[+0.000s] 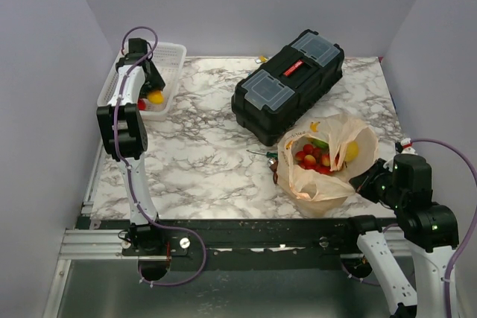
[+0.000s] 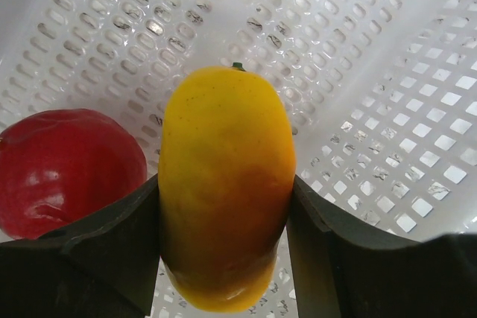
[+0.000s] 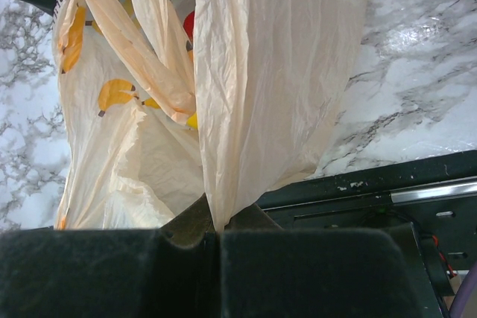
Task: Take the fake fruits out of the plastic bag
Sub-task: Place the fake fruit in the bin.
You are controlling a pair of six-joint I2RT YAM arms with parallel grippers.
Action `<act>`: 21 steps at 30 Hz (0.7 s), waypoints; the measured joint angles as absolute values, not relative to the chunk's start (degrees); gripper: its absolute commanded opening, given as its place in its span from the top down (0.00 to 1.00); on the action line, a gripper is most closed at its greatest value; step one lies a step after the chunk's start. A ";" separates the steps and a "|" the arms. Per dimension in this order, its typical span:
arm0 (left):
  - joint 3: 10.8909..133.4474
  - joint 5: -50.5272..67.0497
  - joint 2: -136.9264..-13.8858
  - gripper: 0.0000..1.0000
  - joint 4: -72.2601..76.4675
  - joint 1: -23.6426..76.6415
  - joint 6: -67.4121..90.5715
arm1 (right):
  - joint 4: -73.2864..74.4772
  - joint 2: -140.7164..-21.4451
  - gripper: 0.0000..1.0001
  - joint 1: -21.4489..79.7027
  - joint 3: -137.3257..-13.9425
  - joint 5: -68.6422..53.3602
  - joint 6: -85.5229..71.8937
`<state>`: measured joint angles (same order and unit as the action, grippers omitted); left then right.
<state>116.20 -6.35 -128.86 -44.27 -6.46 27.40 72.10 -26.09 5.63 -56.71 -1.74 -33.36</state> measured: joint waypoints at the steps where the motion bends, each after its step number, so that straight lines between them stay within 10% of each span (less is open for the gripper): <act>1: 117.16 -5.54 -129.47 0.79 -44.99 -6.66 27.55 | 72.10 -26.09 0.99 5.63 -56.71 -1.74 -33.36; 21: 123.37 -0.54 -133.60 0.43 -52.51 -8.54 29.87 | 72.07 -26.09 0.99 5.63 -56.71 -1.74 -33.36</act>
<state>123.37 -0.54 -133.60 -52.51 -8.54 29.87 72.07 -26.09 5.63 -56.71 -1.74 -33.36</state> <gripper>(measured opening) 0.565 0.008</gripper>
